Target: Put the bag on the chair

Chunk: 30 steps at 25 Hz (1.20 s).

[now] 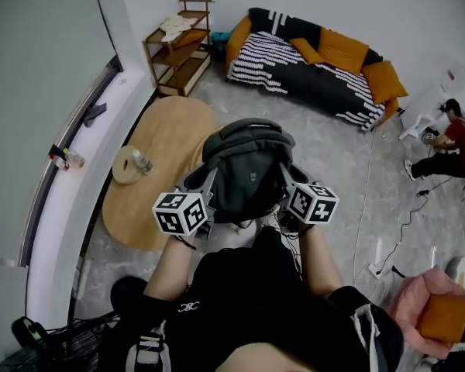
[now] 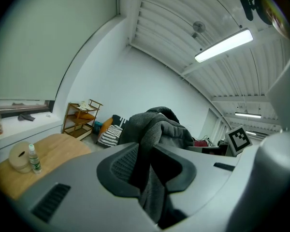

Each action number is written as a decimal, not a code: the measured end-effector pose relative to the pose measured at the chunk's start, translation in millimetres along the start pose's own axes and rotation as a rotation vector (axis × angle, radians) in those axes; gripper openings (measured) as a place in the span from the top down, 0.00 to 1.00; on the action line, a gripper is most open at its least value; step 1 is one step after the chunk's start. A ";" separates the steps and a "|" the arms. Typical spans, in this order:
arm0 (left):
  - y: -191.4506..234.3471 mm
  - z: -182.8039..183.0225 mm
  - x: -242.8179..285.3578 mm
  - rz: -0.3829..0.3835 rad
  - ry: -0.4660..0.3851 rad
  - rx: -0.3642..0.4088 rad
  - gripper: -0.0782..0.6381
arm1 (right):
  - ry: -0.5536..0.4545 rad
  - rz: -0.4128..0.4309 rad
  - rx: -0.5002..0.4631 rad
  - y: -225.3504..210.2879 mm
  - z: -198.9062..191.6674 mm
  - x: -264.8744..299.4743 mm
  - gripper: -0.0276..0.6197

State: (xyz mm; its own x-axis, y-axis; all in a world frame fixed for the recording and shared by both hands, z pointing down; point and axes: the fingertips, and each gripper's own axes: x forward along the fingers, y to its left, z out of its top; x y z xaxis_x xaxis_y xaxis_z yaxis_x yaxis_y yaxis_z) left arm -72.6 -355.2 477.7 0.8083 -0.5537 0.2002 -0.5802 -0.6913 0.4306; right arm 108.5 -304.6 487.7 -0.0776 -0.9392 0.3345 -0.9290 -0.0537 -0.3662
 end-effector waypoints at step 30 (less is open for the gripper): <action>111.9 -20.2 148.8 0.518 0.021 -0.235 0.77 | 0.395 0.434 -0.184 -67.2 22.2 295.6 0.82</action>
State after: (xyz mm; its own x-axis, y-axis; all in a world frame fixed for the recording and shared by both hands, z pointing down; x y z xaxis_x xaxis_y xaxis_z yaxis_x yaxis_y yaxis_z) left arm -15.2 -505.6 573.5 0.4274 -0.7820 0.4537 -0.8655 -0.2089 0.4552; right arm 156.1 -586.2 591.9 -0.5580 -0.6638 0.4980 -0.8273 0.3978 -0.3968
